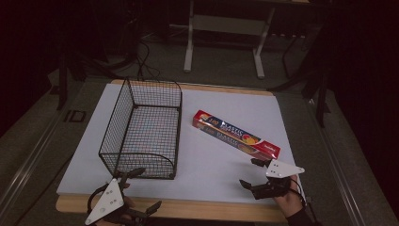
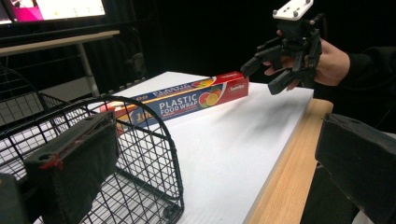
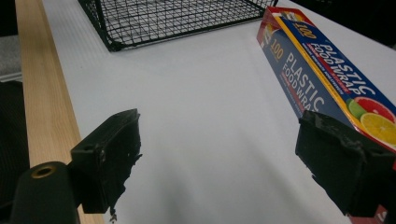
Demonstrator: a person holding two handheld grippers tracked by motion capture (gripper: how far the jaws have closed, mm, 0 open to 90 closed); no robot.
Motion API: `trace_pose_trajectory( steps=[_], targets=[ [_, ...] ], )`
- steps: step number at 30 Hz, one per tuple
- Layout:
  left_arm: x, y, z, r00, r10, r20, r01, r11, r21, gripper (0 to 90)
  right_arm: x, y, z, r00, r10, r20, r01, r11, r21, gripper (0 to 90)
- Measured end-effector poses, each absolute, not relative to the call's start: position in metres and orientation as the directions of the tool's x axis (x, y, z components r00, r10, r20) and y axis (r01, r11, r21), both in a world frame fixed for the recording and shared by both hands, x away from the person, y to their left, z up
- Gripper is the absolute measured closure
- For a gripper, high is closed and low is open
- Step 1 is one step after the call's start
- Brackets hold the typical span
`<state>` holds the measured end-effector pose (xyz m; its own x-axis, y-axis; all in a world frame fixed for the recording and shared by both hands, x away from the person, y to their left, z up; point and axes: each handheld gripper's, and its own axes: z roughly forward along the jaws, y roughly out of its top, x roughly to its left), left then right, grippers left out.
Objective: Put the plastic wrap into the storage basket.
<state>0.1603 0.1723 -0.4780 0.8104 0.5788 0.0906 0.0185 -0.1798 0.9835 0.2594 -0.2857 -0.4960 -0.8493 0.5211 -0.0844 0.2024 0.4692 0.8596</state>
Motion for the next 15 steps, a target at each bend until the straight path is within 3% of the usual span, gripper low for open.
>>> trace_pose_trajectory(
  steps=[15],
  targets=[
    [0.1599, 0.1708, -0.4785, 0.817, 0.569, 0.092, 0.020, -0.188, 0.982, 0.1, 0.2589, -0.2839, -0.4935, -0.842, 0.540, 0.000, 0.296, 0.462, 0.836, 10.7]
  ],
)
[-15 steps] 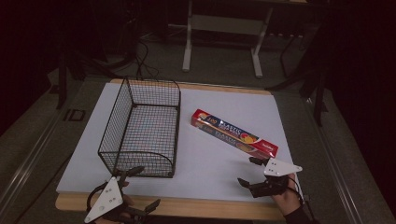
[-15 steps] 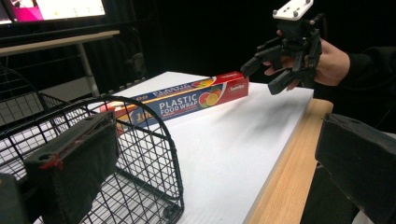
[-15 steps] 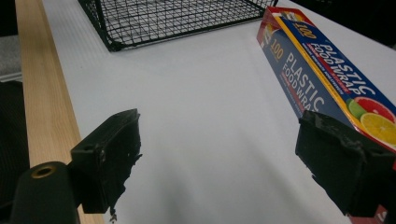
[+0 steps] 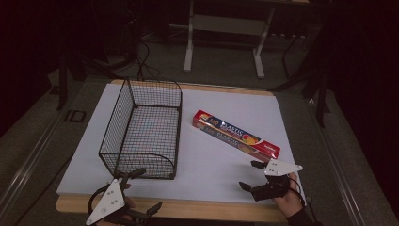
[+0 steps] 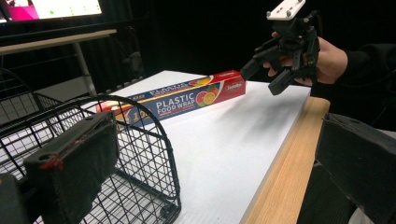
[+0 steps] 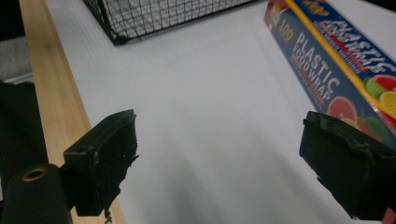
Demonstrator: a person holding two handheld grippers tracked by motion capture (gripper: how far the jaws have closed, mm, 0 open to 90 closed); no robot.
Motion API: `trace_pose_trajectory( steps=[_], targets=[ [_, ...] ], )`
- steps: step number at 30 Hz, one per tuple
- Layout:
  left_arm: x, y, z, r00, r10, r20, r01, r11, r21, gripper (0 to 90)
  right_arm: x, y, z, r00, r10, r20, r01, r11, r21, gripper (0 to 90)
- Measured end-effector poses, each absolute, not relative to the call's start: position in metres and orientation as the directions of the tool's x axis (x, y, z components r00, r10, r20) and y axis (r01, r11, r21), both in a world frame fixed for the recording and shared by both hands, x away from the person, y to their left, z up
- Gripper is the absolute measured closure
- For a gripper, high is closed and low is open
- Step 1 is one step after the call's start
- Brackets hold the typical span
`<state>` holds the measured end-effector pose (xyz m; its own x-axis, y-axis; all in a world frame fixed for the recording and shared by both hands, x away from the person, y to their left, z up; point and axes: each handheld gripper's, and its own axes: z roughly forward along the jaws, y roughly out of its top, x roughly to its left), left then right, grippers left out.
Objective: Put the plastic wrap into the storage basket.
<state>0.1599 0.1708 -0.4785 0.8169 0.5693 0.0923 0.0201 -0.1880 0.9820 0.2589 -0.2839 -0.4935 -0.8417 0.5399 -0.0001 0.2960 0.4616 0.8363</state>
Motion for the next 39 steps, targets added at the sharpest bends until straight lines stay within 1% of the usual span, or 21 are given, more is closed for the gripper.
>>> trace_pose_trajectory(
  steps=[2, 6, 7, 8, 9, 10, 14, 15, 17, 23, 26, 27, 30, 31, 35, 39],
  targets=[
    [0.160, 0.171, -0.479, 0.818, 0.568, 0.092, 0.020, -0.188, 0.982, 0.1, 0.259, -0.284, -0.491, -0.843, 0.539, 0.007, 0.296, 0.452, 0.841, 10.7],
    [0.160, 0.171, -0.479, 0.820, 0.565, 0.090, 0.021, -0.187, 0.982, 0.1, 0.260, -0.284, -0.488, -0.852, 0.524, -0.021, 0.262, 0.460, 0.848, 10.7],
    [0.160, 0.170, -0.478, 0.820, 0.566, 0.088, 0.022, -0.183, 0.983, 0.1, 0.261, -0.284, -0.484, -0.862, 0.504, -0.053, 0.225, 0.474, 0.852, 11.3],
    [0.160, 0.170, -0.478, 0.820, 0.566, 0.088, 0.022, -0.183, 0.983, 0.1, 0.261, -0.284, -0.484, -0.862, 0.504, -0.053, 0.225, 0.474, 0.852, 11.3],
    [0.160, 0.171, -0.479, 0.820, 0.566, 0.088, 0.022, -0.185, 0.982, 0.1, 0.262, -0.283, -0.482, -0.873, 0.483, -0.071, 0.196, 0.480, 0.855, 13.4],
    [0.160, 0.171, -0.479, 0.820, 0.566, 0.087, 0.024, -0.186, 0.982, 0.1, 0.262, -0.282, -0.482, -0.873, 0.482, -0.076, 0.194, 0.486, 0.852, 13.6],
    [0.160, 0.170, -0.479, 0.817, 0.570, 0.086, 0.025, -0.184, 0.983, 0.1, 0.263, -0.280, -0.481, -0.870, 0.487, -0.074, 0.208, 0.499, 0.841, 13.4],
    [0.159, 0.171, -0.479, 0.816, 0.571, 0.086, 0.025, -0.183, 0.983, 0.1, 0.264, -0.278, -0.480, -0.857, 0.511, -0.066, 0.242, 0.513, 0.823, 12.4],
    [0.159, 0.171, -0.478, 0.812, 0.577, 0.085, 0.026, -0.181, 0.983, 0.1, 0.266, -0.278, -0.478, -0.858, 0.511, -0.046, 0.254, 0.501, 0.827, 11.1],
    [0.158, 0.171, -0.478, 0.808, 0.583, 0.083, 0.027, -0.178, 0.984, 0.1, 0.271, -0.280, -0.472, -0.853, 0.521, -0.042, 0.252, 0.481, 0.839, 10.0],
    [0.157, 0.170, -0.478, 0.807, 0.584, 0.085, 0.027, -0.181, 0.983, 0.1, 0.274, -0.281, -0.470, -0.849, 0.528, -0.020, 0.270, 0.467, 0.842, 9.9],
    [0.157, 0.170, -0.479, 0.807, 0.583, 0.089, 0.027, -0.187, 0.982, 0.1, 0.278, -0.283, -0.467, -0.841, 0.542, 0.000, 0.288, 0.446, 0.847, 9.9],
    [0.157, 0.170, -0.479, 0.805, 0.586, 0.093, 0.027, -0.192, 0.981, 0.1, 0.281, -0.284, -0.466, -0.838, 0.545, -0.002, 0.289, 0.447, 0.846, 9.9],
    [0.157, 0.170, -0.479, 0.805, 0.586, 0.091, 0.026, -0.190, 0.981, 0.1, 0.284, -0.284, -0.464, -0.834, 0.551, -0.030, 0.282, 0.472, 0.835, 9.9],
    [0.156, 0.172, -0.479, 0.808, 0.582, 0.090, 0.027, -0.189, 0.982, 0.1, 0.289, -0.282, -0.462, -0.815, 0.574, -0.077, 0.270, 0.494, 0.826, 9.9],
    [0.156, 0.173, -0.479, 0.808, 0.582, 0.087, 0.030, -0.188, 0.982, 0.1, 0.298, -0.282, -0.461, -0.822, 0.566, -0.058, 0.286, 0.498, 0.819, 9.9]
  ],
)
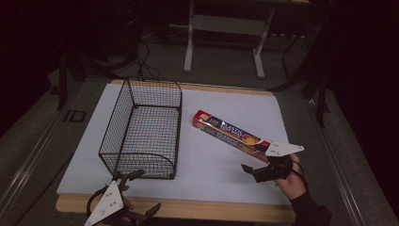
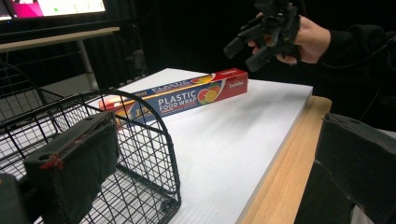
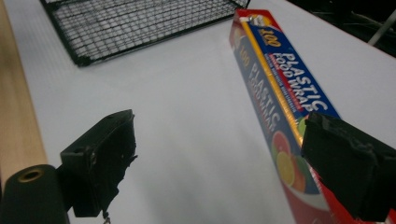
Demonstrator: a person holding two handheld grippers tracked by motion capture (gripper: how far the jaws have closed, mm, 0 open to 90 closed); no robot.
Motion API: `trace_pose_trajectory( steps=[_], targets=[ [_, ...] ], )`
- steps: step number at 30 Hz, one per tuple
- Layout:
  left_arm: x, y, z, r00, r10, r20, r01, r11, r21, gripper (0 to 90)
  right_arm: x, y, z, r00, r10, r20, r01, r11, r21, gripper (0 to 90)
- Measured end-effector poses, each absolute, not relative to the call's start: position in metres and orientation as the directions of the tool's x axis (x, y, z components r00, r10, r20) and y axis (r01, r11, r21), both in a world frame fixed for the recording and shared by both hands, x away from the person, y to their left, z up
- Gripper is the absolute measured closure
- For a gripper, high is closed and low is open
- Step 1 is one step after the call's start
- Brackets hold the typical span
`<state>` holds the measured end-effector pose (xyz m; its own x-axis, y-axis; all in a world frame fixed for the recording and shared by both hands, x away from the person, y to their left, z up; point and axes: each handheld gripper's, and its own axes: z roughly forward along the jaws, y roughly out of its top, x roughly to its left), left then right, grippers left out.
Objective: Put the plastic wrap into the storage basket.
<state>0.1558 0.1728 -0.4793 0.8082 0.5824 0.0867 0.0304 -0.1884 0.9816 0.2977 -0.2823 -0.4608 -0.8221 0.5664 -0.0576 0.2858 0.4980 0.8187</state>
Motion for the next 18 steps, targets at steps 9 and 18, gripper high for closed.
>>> trace_pose_trajectory(
  steps=[9, 18],
  targets=[
    [0.156, 0.172, -0.480, 0.813, 0.577, 0.082, 0.036, -0.190, 0.981, 0.1, 0.331, -0.283, -0.459, -0.825, 0.561, -0.071, 0.298, 0.538, 0.788, 17.8],
    [0.156, 0.172, -0.480, 0.814, 0.575, 0.080, 0.036, -0.187, 0.982, 0.1, 0.354, -0.286, -0.462, -0.814, 0.575, -0.079, 0.307, 0.542, 0.782, 12.6]
  ],
)
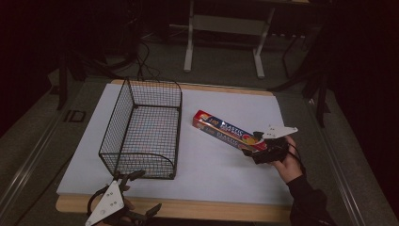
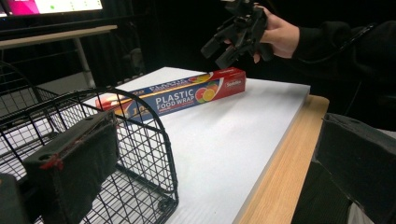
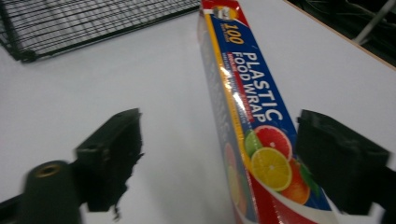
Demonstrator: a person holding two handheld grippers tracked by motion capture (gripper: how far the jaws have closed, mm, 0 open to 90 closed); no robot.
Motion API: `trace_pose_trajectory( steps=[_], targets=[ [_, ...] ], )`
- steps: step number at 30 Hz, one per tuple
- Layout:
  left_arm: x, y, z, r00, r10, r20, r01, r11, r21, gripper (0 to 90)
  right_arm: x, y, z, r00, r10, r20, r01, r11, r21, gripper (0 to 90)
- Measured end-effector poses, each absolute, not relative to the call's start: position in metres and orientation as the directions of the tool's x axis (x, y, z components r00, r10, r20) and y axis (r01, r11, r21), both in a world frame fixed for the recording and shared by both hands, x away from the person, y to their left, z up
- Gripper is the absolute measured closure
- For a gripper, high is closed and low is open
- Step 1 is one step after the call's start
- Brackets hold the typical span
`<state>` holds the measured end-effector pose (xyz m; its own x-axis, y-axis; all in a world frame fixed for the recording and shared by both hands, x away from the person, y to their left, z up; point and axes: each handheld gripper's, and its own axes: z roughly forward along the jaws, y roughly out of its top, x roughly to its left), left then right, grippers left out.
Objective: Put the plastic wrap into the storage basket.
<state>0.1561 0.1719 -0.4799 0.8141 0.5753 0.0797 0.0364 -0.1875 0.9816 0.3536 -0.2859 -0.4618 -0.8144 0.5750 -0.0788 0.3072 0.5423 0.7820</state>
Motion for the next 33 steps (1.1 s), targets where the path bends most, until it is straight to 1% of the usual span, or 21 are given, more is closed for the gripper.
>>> trace_pose_trajectory(
  steps=[4, 5, 6, 8, 9, 10, 13, 15, 19, 21, 24, 29, 33],
  targets=[
    [0.156, 0.172, -0.480, 0.814, 0.575, 0.082, 0.037, -0.192, 0.981, 0.1, 0.363, -0.285, -0.462, -0.814, 0.577, -0.061, 0.331, 0.549, 0.767, 11.7],
    [0.156, 0.172, -0.480, 0.814, 0.575, 0.085, 0.035, -0.195, 0.980, 0.1, 0.369, -0.282, -0.463, -0.813, 0.578, -0.068, 0.350, 0.579, 0.737, 11.9],
    [0.156, 0.172, -0.480, 0.814, 0.575, 0.084, 0.035, -0.194, 0.980, 0.1, 0.371, -0.280, -0.463, -0.810, 0.582, -0.072, 0.357, 0.587, 0.727, 11.9],
    [0.156, 0.172, -0.480, 0.813, 0.576, 0.085, 0.035, -0.194, 0.980, 0.1, 0.374, -0.276, -0.465, -0.798, 0.594, -0.102, 0.358, 0.603, 0.712, 10.3],
    [0.156, 0.172, -0.480, 0.813, 0.576, 0.085, 0.035, -0.193, 0.981, 0.1, 0.376, -0.273, -0.466, -0.796, 0.587, -0.149, 0.337, 0.633, 0.697, 10.3],
    [0.156, 0.172, -0.480, 0.813, 0.576, 0.082, 0.036, -0.191, 0.981, 0.1, 0.378, -0.271, -0.466, -0.798, 0.583, -0.154, 0.336, 0.642, 0.689, 10.0],
    [0.156, 0.172, -0.480, 0.814, 0.576, 0.082, 0.037, -0.192, 0.981, 0.1, 0.386, -0.266, -0.467, -0.798, 0.589, -0.126, 0.357, 0.631, 0.689, 9.7],
    [0.156, 0.172, -0.480, 0.814, 0.575, 0.082, 0.036, -0.191, 0.981, 0.1, 0.390, -0.263, -0.467, -0.792, 0.596, -0.135, 0.361, 0.634, 0.684, 9.7],
    [0.156, 0.172, -0.480, 0.815, 0.573, 0.082, 0.036, -0.191, 0.981, 0.1, 0.405, -0.258, -0.467, -0.799, 0.591, -0.115, 0.381, 0.645, 0.663, 9.8],
    [0.156, 0.173, -0.480, 0.816, 0.573, 0.083, 0.036, -0.193, 0.981, 0.1, 0.411, -0.255, -0.467, -0.802, 0.590, -0.094, 0.404, 0.651, 0.643, 12.3],
    [0.155, 0.172, -0.480, 0.813, 0.575, 0.095, 0.030, -0.205, 0.978, 0.1, 0.419, -0.251, -0.469, -0.806, 0.586, -0.083, 0.420, 0.665, 0.617, 12.4],
    [0.155, 0.172, -0.480, 0.814, 0.572, 0.099, 0.026, -0.207, 0.978, 0.1, 0.427, -0.244, -0.474, -0.810, 0.583, -0.062, 0.435, 0.668, 0.604, 13.2],
    [0.154, 0.172, -0.480, 0.812, 0.575, 0.106, 0.023, -0.213, 0.977, 0.2, 0.433, -0.238, -0.479, -0.811, 0.581, -0.071, 0.435, 0.679, 0.591, 14.5]
  ],
)
